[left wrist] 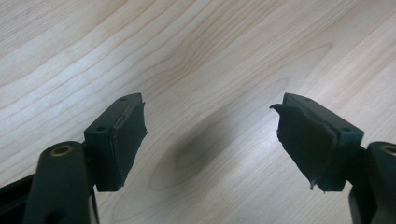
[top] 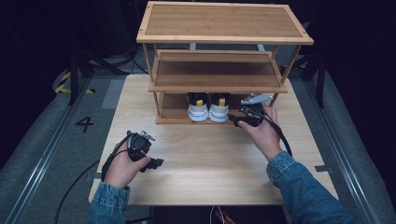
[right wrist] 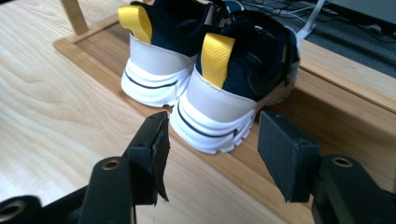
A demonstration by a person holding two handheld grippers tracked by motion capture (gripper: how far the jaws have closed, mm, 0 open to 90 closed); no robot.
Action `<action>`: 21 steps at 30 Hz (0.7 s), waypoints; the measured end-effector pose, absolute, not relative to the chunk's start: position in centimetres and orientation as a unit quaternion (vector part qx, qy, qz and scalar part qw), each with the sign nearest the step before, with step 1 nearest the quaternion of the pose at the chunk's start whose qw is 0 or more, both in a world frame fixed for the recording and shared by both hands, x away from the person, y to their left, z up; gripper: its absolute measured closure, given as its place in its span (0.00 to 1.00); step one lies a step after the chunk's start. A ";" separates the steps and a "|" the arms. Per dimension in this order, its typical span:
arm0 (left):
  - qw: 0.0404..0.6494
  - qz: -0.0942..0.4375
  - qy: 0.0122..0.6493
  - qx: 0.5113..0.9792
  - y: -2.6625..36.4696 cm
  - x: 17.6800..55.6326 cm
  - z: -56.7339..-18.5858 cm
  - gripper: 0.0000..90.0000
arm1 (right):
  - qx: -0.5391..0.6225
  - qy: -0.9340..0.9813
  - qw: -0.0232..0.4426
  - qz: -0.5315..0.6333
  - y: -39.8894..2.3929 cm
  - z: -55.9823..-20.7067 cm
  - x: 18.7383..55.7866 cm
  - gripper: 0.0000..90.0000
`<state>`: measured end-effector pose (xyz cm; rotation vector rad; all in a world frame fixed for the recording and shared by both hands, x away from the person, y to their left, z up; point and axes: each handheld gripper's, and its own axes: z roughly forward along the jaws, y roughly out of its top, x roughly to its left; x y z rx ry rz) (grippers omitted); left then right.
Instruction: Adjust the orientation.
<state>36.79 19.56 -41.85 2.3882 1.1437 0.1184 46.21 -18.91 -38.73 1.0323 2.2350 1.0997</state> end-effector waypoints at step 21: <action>0.245 0.048 0.392 0.885 18.1 38.0 -41.4 0.27 | 0.411 0.793 0.215 0.395 -28.8 -37.7 40.6 0.49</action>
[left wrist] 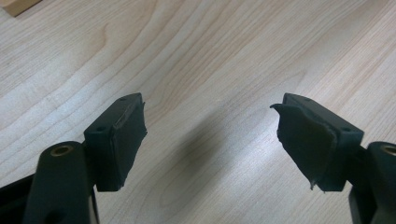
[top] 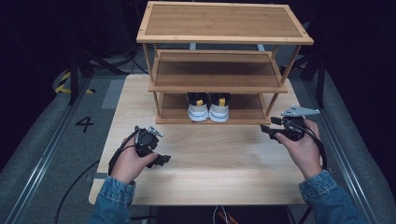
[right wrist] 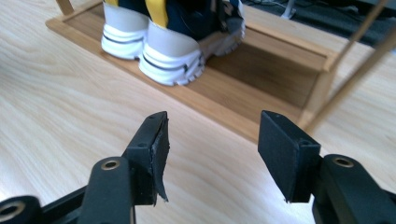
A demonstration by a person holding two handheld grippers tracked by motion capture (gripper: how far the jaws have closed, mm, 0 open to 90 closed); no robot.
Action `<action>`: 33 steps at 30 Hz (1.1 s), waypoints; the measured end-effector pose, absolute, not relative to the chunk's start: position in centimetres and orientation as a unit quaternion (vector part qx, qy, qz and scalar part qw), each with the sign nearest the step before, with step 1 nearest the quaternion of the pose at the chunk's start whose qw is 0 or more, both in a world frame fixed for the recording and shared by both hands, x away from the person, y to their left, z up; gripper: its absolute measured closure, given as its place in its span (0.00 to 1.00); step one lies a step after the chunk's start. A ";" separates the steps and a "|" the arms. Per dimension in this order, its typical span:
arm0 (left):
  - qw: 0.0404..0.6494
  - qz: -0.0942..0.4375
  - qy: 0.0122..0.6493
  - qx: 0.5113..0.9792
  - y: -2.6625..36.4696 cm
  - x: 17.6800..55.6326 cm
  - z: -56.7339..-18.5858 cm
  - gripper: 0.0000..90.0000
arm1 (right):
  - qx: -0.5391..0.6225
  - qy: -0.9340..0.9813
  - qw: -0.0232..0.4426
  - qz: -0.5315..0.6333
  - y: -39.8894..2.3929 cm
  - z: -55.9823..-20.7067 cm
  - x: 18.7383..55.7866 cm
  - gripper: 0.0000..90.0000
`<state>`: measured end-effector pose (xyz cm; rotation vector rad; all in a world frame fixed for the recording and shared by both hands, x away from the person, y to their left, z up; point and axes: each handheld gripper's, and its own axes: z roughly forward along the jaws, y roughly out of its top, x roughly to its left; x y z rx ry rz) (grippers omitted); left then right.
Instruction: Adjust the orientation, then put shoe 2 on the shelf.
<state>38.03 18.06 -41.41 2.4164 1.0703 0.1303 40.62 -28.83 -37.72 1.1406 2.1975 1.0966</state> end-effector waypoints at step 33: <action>0.318 0.084 0.432 0.840 22.7 39.8 -43.0 0.26 | 0.472 0.771 0.105 0.415 -40.0 -44.8 39.2 0.21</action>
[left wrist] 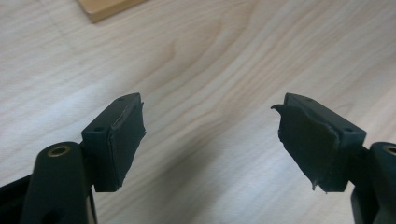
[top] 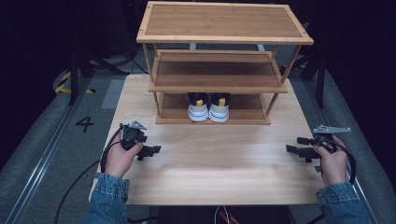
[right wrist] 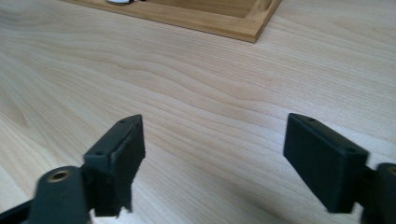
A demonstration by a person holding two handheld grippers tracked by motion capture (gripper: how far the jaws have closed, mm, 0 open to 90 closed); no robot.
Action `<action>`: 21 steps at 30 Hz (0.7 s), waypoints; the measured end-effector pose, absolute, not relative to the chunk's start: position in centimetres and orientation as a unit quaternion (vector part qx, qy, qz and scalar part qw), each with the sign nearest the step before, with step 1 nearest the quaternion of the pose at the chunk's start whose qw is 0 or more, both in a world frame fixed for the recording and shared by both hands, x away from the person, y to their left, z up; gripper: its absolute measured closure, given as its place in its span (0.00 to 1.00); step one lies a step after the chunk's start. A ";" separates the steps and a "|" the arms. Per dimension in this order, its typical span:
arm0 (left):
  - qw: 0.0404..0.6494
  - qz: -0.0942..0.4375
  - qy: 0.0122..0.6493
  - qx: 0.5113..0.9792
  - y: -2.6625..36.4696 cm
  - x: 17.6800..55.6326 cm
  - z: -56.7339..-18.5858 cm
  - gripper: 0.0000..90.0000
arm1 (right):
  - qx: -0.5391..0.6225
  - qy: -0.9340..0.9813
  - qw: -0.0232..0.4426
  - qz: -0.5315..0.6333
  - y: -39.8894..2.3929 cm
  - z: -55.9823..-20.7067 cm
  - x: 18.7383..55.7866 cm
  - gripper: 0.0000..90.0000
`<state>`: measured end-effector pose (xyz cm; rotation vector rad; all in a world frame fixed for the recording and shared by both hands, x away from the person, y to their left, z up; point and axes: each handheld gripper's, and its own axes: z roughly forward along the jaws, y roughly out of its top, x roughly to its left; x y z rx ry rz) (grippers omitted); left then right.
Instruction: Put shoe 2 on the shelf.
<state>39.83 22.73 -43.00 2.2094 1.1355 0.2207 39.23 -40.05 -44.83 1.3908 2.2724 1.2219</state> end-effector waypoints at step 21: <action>0.296 0.134 0.441 0.837 24.3 40.5 -45.0 0.22 | 0.425 0.791 0.159 0.411 -40.7 -48.4 40.2 0.17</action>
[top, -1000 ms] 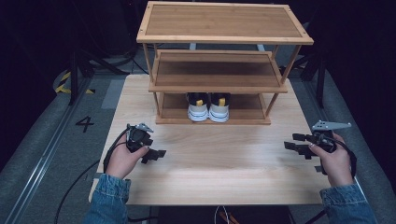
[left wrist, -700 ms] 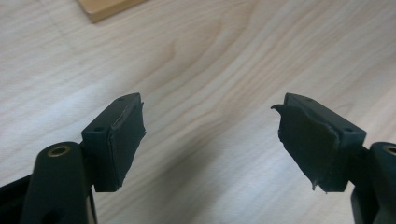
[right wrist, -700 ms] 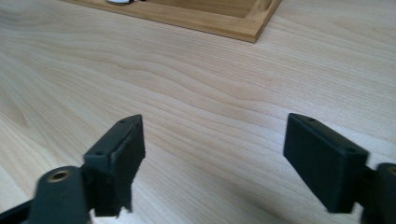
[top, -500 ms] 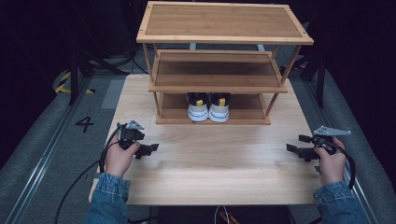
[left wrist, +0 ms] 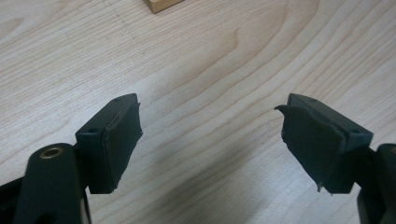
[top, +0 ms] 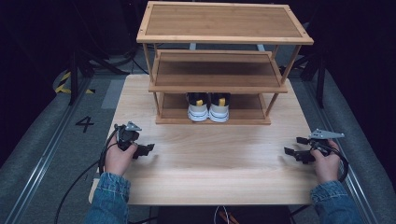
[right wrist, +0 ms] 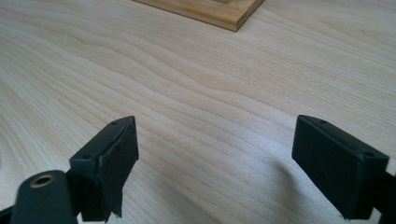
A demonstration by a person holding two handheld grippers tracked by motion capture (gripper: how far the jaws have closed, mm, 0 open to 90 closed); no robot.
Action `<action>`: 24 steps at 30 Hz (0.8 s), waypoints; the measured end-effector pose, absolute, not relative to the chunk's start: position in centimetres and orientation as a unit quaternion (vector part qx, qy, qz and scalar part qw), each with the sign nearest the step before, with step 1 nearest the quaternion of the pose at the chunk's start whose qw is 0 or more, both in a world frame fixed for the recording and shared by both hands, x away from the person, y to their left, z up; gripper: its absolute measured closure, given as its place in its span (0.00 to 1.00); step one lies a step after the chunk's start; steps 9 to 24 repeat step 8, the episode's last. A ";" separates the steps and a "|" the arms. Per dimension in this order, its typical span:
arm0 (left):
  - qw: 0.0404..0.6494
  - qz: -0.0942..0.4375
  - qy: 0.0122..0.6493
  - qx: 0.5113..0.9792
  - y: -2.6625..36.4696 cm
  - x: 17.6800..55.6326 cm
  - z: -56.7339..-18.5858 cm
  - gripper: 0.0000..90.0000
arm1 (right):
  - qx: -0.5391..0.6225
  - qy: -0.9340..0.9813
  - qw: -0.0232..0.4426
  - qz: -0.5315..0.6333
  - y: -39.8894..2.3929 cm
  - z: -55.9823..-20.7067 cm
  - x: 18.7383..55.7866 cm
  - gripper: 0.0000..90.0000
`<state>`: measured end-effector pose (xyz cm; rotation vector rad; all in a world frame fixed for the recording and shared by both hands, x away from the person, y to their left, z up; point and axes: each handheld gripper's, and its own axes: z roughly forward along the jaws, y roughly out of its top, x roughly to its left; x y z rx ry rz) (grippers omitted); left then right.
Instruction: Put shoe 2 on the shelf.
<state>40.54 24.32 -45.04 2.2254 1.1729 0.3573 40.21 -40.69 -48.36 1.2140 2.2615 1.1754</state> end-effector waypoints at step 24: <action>0.295 0.141 0.429 0.842 24.0 40.6 -45.4 0.22 | 0.422 0.801 0.153 0.397 -40.2 -48.7 40.4 0.17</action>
